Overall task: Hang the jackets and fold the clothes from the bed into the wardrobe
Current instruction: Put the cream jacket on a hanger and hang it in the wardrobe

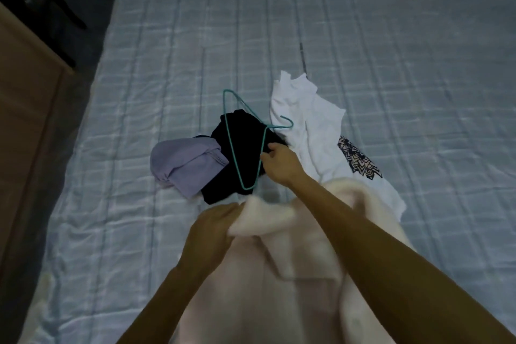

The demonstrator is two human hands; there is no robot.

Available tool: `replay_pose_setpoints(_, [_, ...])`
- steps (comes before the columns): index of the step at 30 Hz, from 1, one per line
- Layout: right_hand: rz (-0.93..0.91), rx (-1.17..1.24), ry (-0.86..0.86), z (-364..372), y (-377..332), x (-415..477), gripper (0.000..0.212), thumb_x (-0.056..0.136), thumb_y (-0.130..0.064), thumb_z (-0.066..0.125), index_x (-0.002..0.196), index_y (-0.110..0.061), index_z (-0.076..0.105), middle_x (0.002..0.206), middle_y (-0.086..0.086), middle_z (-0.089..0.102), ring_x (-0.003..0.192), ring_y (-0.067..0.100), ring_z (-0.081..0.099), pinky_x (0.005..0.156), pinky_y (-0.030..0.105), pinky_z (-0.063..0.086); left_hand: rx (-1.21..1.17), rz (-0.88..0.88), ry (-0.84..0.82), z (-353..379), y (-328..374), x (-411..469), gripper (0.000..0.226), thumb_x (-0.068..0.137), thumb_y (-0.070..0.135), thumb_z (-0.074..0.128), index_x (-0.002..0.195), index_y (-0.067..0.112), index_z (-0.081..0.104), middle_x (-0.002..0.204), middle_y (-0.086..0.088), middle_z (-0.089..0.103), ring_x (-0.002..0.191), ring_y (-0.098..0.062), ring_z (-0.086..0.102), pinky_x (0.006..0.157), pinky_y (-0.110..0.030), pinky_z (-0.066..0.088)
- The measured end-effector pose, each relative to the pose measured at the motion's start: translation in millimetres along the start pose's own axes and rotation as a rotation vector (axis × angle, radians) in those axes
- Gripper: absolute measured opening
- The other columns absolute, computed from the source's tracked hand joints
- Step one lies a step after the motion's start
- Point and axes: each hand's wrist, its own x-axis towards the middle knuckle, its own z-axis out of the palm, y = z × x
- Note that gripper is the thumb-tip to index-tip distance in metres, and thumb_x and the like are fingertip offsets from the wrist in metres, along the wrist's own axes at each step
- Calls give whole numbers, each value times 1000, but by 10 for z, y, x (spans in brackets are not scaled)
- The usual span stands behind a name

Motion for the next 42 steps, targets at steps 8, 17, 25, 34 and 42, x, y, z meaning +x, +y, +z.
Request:
replay_pose_setpoints(8, [335,172,-40,529,121,847,12,86,-8,56,86,4,55,83,16,60,79,33,63,71,40,57,67,74,52,213,-344,74,68,65,8,62,129,22,44,111,-14,68,106,-17,49,91,-27,37])
replay_pose_setpoints(17, [355,565,140,329,79,665,26,92,-9,49,113,1,58,111,22,64,75,23,61,69,38,58,-115,12,-11,152,-276,51,49,81,14,54,130,11,52,124,5,59,116,-5,50,99,-14,36])
replay_pose_setpoints(25, [-134,197,461,-604,-64,-653,25,95,-16,40,102,-14,64,89,1,70,86,21,66,86,41,52,-46,-214,-76,-184,329,152,43,85,33,41,110,11,69,94,-10,72,82,-25,67,68,-32,50])
replay_pose_setpoints(34, [-179,318,444,-1136,323,-2695,24,100,-17,42,108,-22,64,94,-4,70,77,12,68,70,38,58,76,-332,-110,-679,1386,226,45,85,31,44,103,-3,67,103,-23,67,96,-36,61,73,-32,39])
replay_pose_setpoints(42, [-150,436,457,-1076,954,-4242,28,99,-14,45,94,-31,66,93,2,71,79,18,70,66,31,57,282,-423,24,-1099,2011,-202,30,93,16,51,116,-2,61,119,-23,61,110,-38,56,85,-37,44])
